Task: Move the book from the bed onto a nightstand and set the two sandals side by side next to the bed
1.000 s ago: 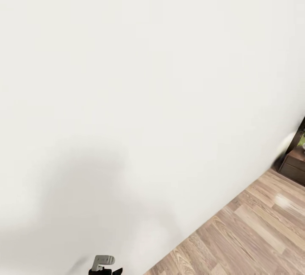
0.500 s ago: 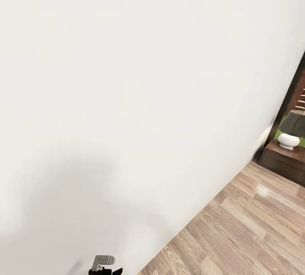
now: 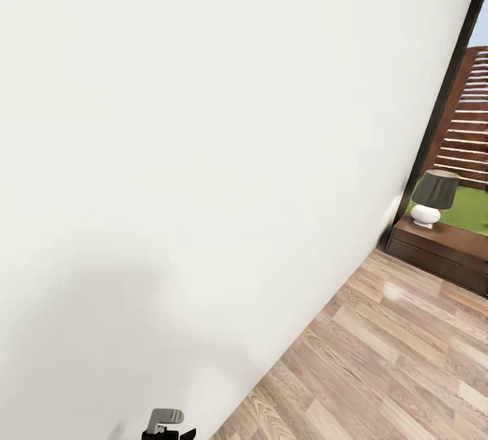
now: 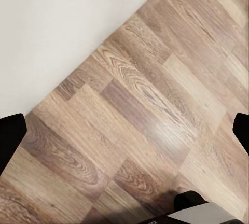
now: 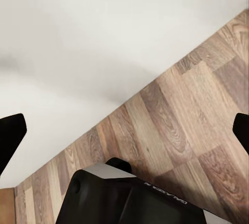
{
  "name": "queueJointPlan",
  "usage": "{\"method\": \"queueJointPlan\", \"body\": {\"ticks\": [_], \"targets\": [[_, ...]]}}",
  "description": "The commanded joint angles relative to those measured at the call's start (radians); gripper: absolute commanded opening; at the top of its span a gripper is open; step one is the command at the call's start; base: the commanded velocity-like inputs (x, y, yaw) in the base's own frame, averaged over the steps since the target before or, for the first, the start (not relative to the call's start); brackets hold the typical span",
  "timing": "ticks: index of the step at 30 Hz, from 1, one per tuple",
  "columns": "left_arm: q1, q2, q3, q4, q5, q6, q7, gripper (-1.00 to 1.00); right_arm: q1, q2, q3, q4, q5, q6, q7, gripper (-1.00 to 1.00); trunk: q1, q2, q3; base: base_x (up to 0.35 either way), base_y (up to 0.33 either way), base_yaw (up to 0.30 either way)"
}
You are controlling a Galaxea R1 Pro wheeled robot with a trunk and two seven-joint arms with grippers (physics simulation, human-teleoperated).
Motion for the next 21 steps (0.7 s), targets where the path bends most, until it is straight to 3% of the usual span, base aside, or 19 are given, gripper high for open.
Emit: {"method": "queueJointPlan", "body": {"ticks": [1, 21], "targets": [[-0.001, 0.000, -0.009, 0.001, 0.009, -0.004, -0.003, 1.00, -0.002, -0.001, -0.008, 0.004, 0.009, -0.006, -0.001, 1.00, 0.000, -0.001, -0.001, 0.000, 0.000, -0.220], [-0.001, 0.000, -0.009, 0.001, 0.009, -0.004, -0.003, 1.00, -0.002, -0.003, -0.009, 0.004, 0.009, -0.006, -0.001, 1.00, 0.000, -0.001, -0.001, 0.000, 0.000, -0.217]]}}
